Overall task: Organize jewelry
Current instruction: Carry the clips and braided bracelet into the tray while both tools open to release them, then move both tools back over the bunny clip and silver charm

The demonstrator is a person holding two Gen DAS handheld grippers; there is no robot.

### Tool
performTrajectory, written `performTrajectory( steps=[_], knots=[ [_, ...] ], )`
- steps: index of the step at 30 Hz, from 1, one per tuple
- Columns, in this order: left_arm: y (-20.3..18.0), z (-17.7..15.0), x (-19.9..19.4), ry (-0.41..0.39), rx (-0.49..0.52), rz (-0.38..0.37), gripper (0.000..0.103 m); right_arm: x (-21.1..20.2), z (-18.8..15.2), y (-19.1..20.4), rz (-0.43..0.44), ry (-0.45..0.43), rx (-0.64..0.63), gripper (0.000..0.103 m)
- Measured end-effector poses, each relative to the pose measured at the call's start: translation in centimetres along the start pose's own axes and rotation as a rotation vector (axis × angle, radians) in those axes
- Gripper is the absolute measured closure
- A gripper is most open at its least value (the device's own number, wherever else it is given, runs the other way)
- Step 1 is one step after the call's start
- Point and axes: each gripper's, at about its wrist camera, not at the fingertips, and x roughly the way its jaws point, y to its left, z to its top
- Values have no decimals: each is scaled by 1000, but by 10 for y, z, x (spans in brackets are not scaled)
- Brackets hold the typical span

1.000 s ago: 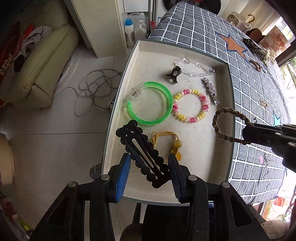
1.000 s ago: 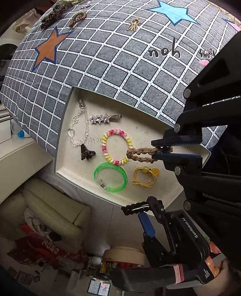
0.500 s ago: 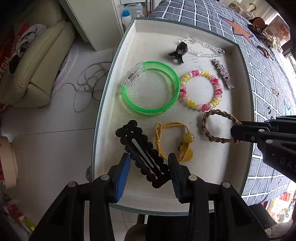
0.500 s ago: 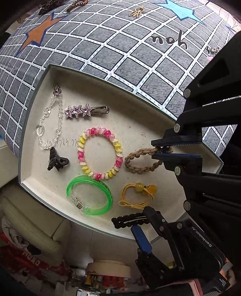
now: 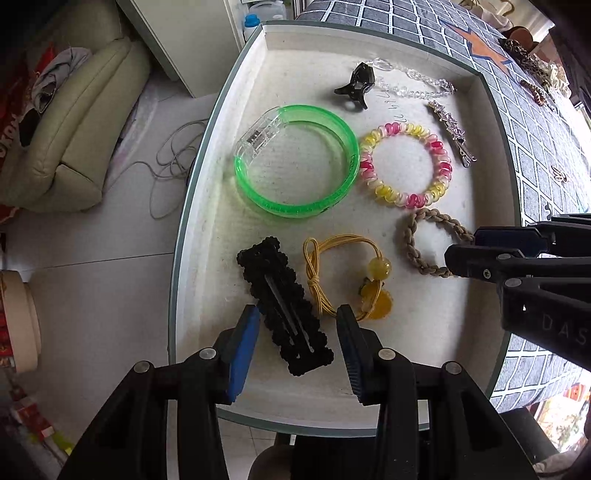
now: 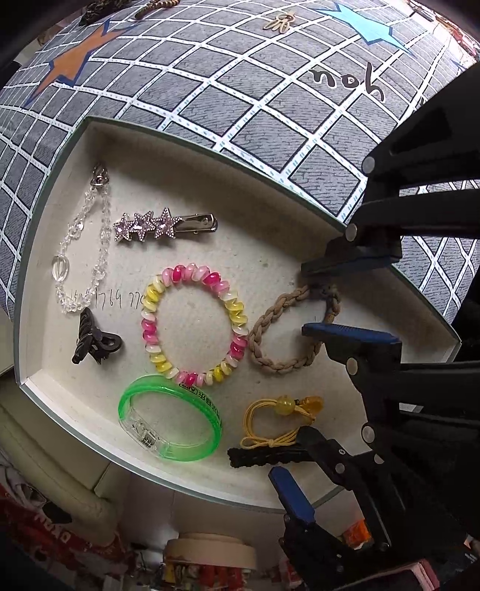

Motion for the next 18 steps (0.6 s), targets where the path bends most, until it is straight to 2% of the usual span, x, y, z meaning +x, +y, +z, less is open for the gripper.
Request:
performTrajectory(
  steps=[3,5,13,14,15,16,18],
  knots=[
    [-1,0,-3,-3,1,6,52,-5,0,8,-2,-19,-18,49],
    [-4,-1,-6,-7,2,7,52,-11,3,18,-12,-42,-28,44],
    [-8,-2,-20,-21,13,3,52,-43,2,9,-32,-106,17,44],
    [-9,-3,-21,-22,13,5,41,-47,0,6,-34,-111,27,43],
    [-9,-3,-23,-26,11,8,25,-50,-2,3,-37,-115,38,43],
    [-9,-3,-27,-40,11,13,23,-53,-4,-1,-39,-118,50,43],
    [-11,-1,-33,-51,19,17,23,-57,-8,-10,-38,-125,78,32]
  ],
)
